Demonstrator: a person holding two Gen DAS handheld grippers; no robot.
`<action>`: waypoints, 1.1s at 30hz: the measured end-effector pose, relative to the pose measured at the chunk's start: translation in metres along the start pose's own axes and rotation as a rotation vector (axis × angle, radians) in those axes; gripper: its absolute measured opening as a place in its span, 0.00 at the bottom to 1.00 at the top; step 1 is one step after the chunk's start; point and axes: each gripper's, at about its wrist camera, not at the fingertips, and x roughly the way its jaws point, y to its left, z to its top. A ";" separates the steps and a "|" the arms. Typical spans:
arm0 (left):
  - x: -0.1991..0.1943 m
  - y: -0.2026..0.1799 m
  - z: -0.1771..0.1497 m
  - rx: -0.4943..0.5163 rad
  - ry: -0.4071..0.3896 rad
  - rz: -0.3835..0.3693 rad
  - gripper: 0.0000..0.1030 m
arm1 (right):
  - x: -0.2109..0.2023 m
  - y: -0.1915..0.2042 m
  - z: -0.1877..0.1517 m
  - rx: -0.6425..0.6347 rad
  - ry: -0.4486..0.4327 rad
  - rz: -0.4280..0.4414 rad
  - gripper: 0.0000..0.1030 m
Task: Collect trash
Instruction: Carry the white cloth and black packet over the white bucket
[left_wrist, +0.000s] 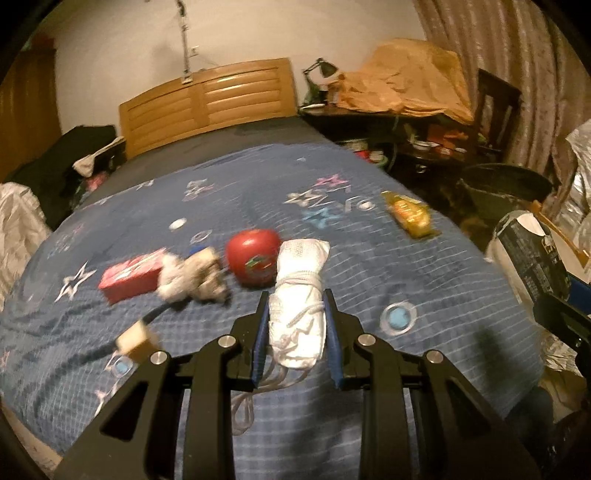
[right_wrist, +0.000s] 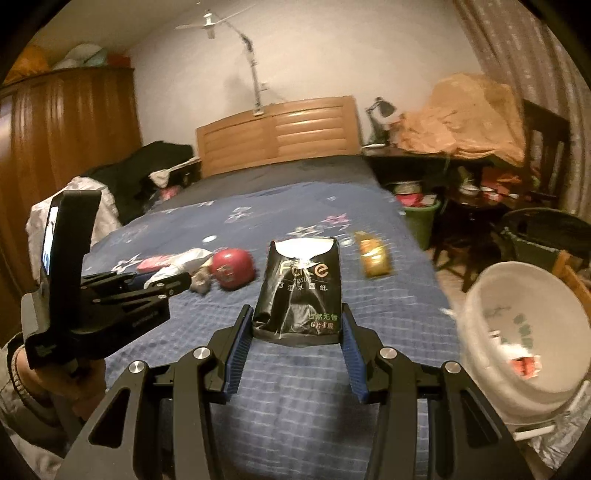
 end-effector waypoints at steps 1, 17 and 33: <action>0.002 -0.010 0.006 0.015 -0.005 -0.016 0.25 | -0.003 -0.007 0.001 0.007 -0.004 -0.015 0.46; 0.035 -0.173 0.077 0.219 -0.027 -0.239 0.25 | -0.069 -0.199 0.021 0.190 -0.033 -0.329 0.46; 0.065 -0.320 0.096 0.417 -0.006 -0.410 0.25 | -0.089 -0.343 0.021 0.299 0.036 -0.444 0.46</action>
